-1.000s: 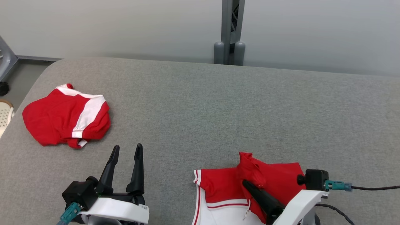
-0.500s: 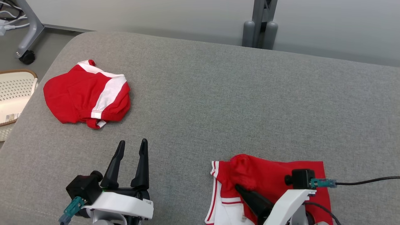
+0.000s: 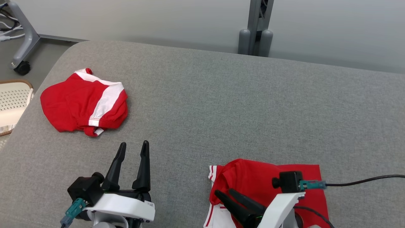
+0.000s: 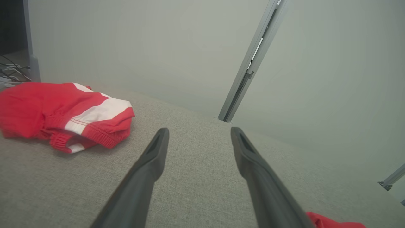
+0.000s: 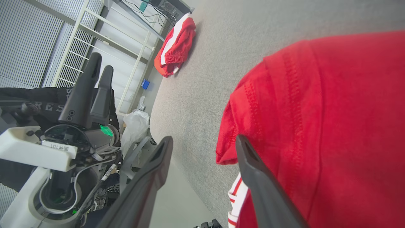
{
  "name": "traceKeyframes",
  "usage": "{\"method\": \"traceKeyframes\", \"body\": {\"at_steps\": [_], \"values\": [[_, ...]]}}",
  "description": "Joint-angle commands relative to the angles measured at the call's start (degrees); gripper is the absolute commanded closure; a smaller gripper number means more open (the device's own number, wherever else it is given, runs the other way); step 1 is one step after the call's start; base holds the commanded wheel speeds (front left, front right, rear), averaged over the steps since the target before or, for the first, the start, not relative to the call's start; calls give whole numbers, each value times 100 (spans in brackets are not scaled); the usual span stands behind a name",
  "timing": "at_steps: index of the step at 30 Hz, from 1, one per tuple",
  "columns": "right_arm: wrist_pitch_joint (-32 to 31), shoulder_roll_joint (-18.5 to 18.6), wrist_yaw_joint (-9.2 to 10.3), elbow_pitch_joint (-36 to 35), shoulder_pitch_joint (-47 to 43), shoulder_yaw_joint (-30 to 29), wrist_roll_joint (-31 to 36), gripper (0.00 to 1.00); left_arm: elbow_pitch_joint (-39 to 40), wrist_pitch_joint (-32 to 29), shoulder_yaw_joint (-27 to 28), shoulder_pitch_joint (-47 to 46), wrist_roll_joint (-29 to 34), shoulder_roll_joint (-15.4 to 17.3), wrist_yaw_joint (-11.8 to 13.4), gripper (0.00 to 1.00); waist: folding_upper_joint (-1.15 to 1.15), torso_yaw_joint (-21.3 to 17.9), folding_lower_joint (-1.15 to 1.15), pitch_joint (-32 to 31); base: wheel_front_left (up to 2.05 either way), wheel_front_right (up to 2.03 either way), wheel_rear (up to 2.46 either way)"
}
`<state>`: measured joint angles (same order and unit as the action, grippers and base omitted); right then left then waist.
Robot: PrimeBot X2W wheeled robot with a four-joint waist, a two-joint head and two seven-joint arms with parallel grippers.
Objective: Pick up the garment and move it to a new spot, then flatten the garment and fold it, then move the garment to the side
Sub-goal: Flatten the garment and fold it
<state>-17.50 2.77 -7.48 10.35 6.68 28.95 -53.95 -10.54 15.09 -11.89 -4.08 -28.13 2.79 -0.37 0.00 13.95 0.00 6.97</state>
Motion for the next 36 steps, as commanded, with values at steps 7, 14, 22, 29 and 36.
{"method": "traceKeyframes", "body": {"at_steps": [7,14,22,29,36], "values": [[49,147,-2,-615,111,-674,334,0,14,12,137,112,157,24,-49,0,0,-206,0,-271,0,0,0],[836,612,-1,-1127,236,-1557,1548,0,134,12,247,209,286,22,-109,0,0,-387,0,-459,0,0,0],[2113,856,-1,-1101,-122,-2177,3478,0,326,12,323,252,410,25,-155,0,0,-554,0,-530,0,0,0],[3029,445,-1,-594,-680,-2729,4847,0,403,12,454,345,593,24,-135,0,0,-631,0,-555,0,0,0],[3247,151,-1,-218,-872,-2861,5179,0,464,12,570,467,733,23,-137,0,0,-678,0,-579,0,0,0]]}}
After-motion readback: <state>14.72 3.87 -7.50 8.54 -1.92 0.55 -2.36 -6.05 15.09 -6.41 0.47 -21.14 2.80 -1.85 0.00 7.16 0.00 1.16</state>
